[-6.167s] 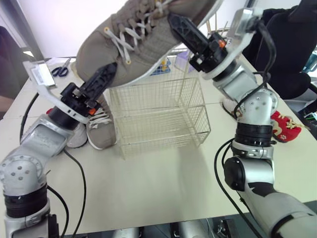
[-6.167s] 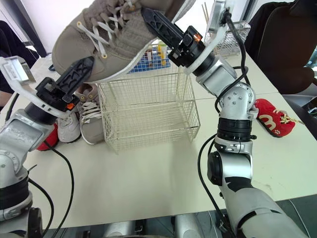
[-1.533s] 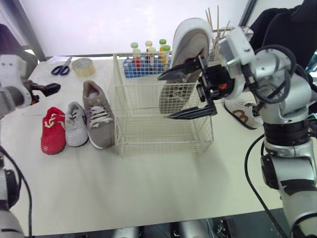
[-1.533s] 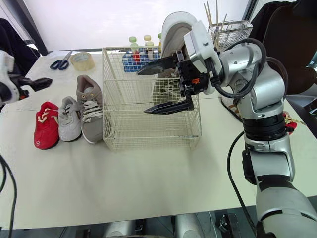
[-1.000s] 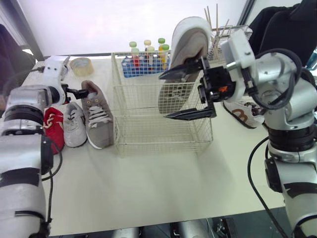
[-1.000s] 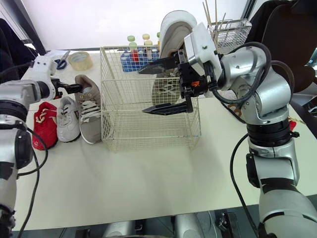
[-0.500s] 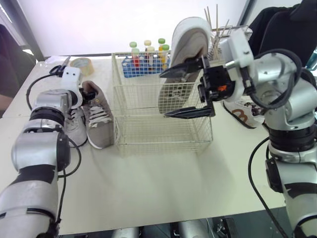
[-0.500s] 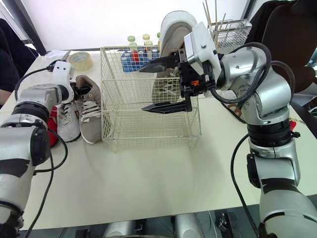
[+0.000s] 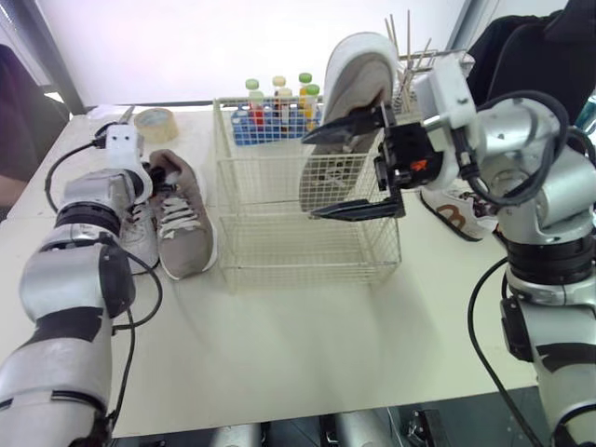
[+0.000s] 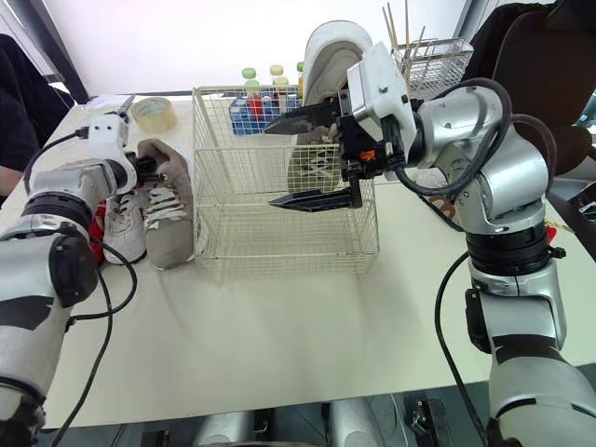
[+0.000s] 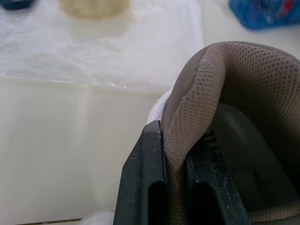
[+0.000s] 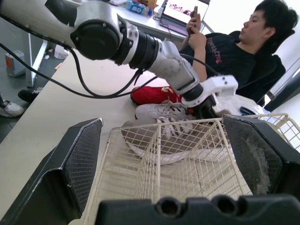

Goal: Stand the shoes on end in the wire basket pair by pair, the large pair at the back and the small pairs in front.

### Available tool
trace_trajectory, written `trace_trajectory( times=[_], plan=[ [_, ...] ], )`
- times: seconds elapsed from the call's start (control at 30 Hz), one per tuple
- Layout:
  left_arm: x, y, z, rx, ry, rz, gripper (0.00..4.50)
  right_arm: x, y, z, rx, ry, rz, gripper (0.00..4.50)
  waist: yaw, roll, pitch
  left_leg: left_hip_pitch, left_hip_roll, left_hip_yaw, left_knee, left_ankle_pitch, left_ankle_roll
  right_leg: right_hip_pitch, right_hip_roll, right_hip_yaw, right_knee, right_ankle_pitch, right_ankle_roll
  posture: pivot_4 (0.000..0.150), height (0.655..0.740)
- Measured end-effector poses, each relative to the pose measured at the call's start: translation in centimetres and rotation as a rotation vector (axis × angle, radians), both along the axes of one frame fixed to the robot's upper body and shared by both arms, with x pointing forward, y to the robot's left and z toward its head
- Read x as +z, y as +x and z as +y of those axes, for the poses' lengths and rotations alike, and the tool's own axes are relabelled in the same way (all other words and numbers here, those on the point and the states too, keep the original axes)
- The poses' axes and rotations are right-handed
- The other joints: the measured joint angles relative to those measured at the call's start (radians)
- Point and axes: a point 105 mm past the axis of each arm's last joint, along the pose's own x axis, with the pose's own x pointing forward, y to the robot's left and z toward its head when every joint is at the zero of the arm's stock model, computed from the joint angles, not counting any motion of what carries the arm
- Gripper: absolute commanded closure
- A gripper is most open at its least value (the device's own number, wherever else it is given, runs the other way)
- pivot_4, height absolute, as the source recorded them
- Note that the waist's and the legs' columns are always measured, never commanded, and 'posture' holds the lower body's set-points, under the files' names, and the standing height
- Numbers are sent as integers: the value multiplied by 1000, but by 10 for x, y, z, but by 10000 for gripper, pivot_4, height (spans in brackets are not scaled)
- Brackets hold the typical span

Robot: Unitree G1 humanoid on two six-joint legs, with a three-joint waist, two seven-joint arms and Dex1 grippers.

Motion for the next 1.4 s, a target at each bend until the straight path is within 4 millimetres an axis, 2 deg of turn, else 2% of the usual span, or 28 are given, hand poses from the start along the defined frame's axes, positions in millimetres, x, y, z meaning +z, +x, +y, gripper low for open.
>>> trace_trajectory(
  times=[0.03, 0.1, 0.2, 0.23, 0.3, 0.4, 0.47, 0.6, 0.73, 0.9, 1.0, 1.13, 1.4],
  plan=[
    [11, 1, 1, 2, -19, -40, 44740, 0, 0, 0, -2, 1, 0, 0, 1, 0, 0, 0, 0, 0, 0, 0, 0, 0, 0, 0, 0, 0, 0, 1500, 7400],
    [49, 1, 4, 0, -37, -176, 44740, 0, 1, 0, -6, 4, 1, 0, 1, -3, 1, -2, 0, 0, 0, 0, 0, -1, 0, 0, -1, 0, 0, 1500, 7400],
    [130, -11, 7, -16, 32, -472, 44740, -1, 2, 0, -16, 8, 9, 0, 1, -3, 2, -4, 0, 1, 0, 0, -1, -2, -1, 0, -3, 0, 1, 1500, 7400],
    [160, -21, 6, -18, 64, -582, 44740, -1, 3, -1, -22, 11, 14, 0, 0, -3, 2, -4, 0, 1, 0, 0, -1, -2, -2, 0, -4, 1, 1, 1500, 7400],
    [204, -43, 3, -22, 113, -757, 44740, -3, 4, -1, -33, 15, 24, 0, -2, -3, 2, -4, 0, 2, -1, 0, -2, -2, -2, 0, -4, 1, 1, 1500, 7400],
    [243, -74, -6, -30, 172, -938, 44740, -4, 6, -2, -49, 24, 46, 0, -1, -3, 2, -4, 0, 2, -1, 0, -1, -3, -2, 0, -4, 1, 1, 1500, 7400],
    [263, -93, -12, -25, 187, -1040, 44740, -6, 7, -3, -59, 33, 65, 0, 0, -3, 2, -4, 0, 2, 0, 0, 0, -2, -2, 0, -4, 1, 1, 1500, 7400],
    [295, -131, -43, -40, 179, -1294, 44740, -8, 10, -6, -94, 51, 92, 0, 9, -4, 2, -3, 0, 2, 1, -2, 2, -1, -2, 0, -4, 2, 3, 1500, 7400],
    [301, -144, -84, -95, 81, -1452, 44740, -10, 11, -8, -128, 62, 92, 0, 23, -4, 1, -1, 0, 2, 2, -2, 3, 1, -2, 0, -4, 3, 4, 1500, 7400],
    [283, -132, -127, -135, 28, -1489, 44740, -11, 8, -12, -171, 78, 93, 0, 24, -4, 1, -1, -1, 2, 2, -2, 3, 1, -1, 1, -4, 3, 4, 1500, 7400],
    [268, -121, -142, -137, 48, -1480, 44740, -13, 8, -15, -210, 77, 102, 0, 17, -4, 1, -1, 0, 3, 2, -2, 3, 1, 0, 2, -4, 3, 4, 1500, 7400],
    [260, -119, -158, -123, 94, -1519, 44740, -12, 4, -20, -242, 87, 105, 0, 18, -4, 1, -1, 0, 3, 1, -2, 3, 0, 0, 2, -4, 3, 4, 1500, 7400],
    [218, -109, -181, -90, 204, -1534, 44740, -11, -1, -29, -293, 104, 111, 0, 25, -4, 1, -1, 0, 4, 2, -2, 3, 1, 0, 2, -5, 3, 4, 1500, 7400]
  ],
)
